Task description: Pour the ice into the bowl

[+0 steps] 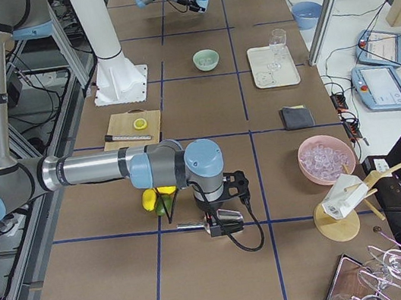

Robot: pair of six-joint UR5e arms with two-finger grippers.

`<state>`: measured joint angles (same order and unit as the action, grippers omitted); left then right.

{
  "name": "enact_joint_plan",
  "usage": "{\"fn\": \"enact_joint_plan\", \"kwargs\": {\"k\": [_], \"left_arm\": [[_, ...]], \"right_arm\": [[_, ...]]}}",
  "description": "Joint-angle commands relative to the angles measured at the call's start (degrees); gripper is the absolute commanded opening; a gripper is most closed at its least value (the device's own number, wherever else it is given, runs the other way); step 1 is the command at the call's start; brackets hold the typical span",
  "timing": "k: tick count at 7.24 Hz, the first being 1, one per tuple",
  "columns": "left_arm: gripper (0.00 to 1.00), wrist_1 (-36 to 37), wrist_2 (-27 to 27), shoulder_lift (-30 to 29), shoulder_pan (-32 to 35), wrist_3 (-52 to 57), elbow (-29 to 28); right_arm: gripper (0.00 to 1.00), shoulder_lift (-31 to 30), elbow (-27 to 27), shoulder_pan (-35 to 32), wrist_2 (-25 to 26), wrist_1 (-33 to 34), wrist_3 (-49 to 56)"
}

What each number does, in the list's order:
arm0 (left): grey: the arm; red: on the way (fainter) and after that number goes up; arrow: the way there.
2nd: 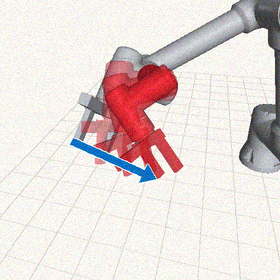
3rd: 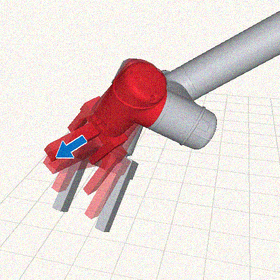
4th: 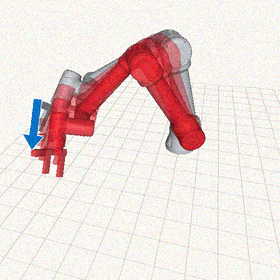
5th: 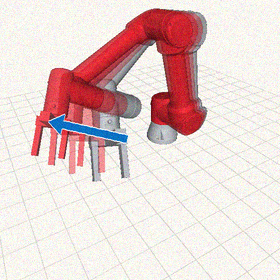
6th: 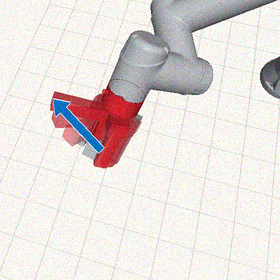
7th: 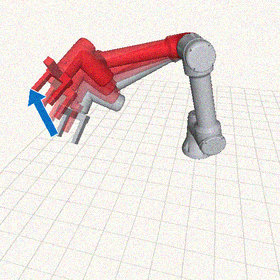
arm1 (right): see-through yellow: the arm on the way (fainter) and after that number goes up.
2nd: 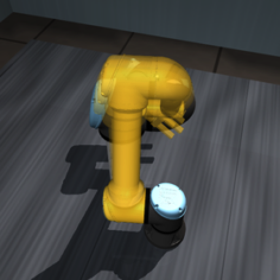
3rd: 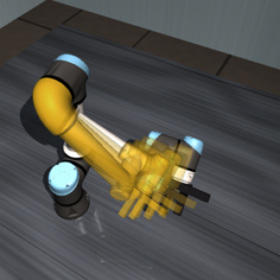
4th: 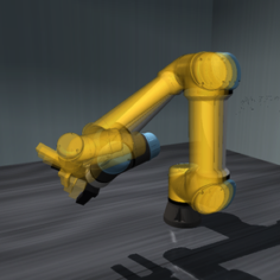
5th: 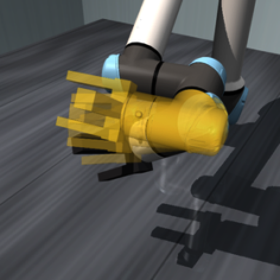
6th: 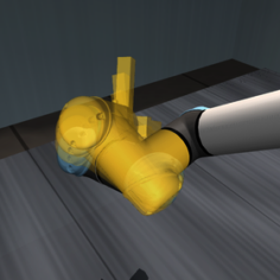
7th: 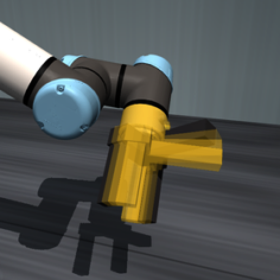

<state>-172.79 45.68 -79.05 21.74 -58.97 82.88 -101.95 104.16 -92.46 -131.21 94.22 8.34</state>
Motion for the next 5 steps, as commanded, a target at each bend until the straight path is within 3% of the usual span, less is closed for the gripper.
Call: {"fn": "enact_joint_plan", "kwargs": {"k": [1, 4, 5], "left_arm": [[0.25, 0.1, -0.2, 0.0, -1.1, -0.1, -0.3], [0.6, 0.0, -0.2, 0.0, -1.5, -0.1, -0.9], [0.8, 0.1, -0.2, 0.0, -1.6, -0.1, -1.1]], "right_arm": [[1.0, -0.1, -0.1, 0.0, 0.2, 0.0, 0.0], [1.0, 0.0, -0.4, 0.0, 0.2, 0.0, 0.0], [1.0, 0.0, -0.4, 0.0, 0.2, -0.1, -0.1]]}}
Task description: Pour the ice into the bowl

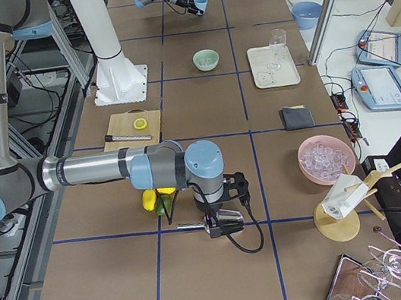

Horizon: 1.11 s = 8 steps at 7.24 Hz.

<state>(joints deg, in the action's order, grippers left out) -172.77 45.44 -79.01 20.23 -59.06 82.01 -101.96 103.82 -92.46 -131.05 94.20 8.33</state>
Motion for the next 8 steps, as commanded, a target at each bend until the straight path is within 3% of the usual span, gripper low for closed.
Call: {"fn": "enact_joint_plan", "kwargs": {"k": [1, 4, 8], "left_arm": [[1.0, 0.0, 0.0, 0.0, -0.2, 0.0, -0.2], [1.0, -0.1, -1.3, 0.0, -0.2, 0.1, 0.2], [1.0, -7.6, -7.5, 0.2, -0.2, 0.3, 0.1]], "right_arm": [[1.0, 0.1, 0.1, 0.0, 0.0, -0.1, -0.2], [1.0, 0.5, 0.1, -0.1, 0.0, -0.1, -0.6], [1.0, 0.8, 0.1, 0.0, -0.1, -0.1, -0.8]]}}
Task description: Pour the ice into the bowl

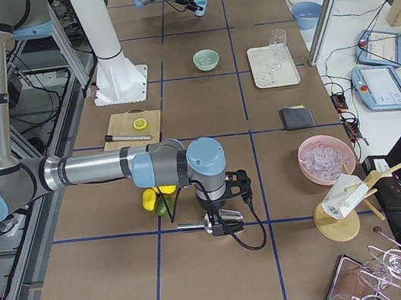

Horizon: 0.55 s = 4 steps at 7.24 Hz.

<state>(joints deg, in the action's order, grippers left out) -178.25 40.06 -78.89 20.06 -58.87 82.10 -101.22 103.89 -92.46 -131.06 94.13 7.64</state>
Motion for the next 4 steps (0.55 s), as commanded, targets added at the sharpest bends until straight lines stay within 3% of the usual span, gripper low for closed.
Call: {"fn": "enact_joint_plan", "kwargs": {"k": [1, 4], "left_arm": [[1.0, -4.5, -3.0, 0.0, -0.1, 0.0, 0.0], [1.0, -7.6, -2.1, 0.1, -0.2, 5.3, 2.7]], "right_arm": [[1.0, 0.1, 0.1, -0.1, -0.1, 0.0, -0.1], [1.0, 0.3, 0.1, 0.0, -0.1, 0.0, -0.1]]}}
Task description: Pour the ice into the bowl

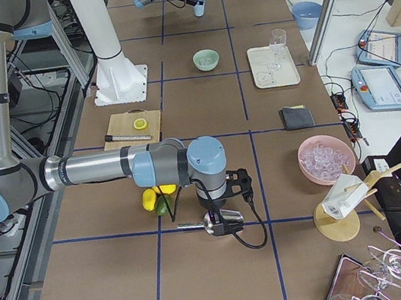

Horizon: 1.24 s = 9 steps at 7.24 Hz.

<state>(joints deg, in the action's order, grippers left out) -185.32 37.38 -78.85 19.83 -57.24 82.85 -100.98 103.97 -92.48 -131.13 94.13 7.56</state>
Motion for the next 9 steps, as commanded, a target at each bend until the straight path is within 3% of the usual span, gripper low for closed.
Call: {"fn": "enact_joint_plan", "kwargs": {"k": [1, 3, 5, 7, 9], "left_arm": [[1.0, -0.7, 3.1, 0.1, 0.1, 9.4, 4.2], [1.0, 0.0, 15.5, 0.7, 4.2, 17.0, 6.5], [1.0, 2.1, 36.0, 0.7, 18.5, 28.0, 7.5], [1.0, 17.7, 53.9, -0.4, 32.4, 36.2, 12.6], [1.0, 35.7, 65.8, -4.9, 45.7, 45.6, 14.5]], "right_arm": [[1.0, 0.2, -0.1, 0.0, 0.0, 0.0, 0.0], [1.0, 0.3, -0.1, 0.0, -0.1, 0.0, 0.0], [1.0, 0.3, -0.2, 0.0, -0.1, 0.0, 0.0], [1.0, 0.3, -0.1, 0.0, -0.1, 0.0, 0.0], [1.0, 0.3, 0.2, 0.0, -0.2, 0.0, -0.1]]}}
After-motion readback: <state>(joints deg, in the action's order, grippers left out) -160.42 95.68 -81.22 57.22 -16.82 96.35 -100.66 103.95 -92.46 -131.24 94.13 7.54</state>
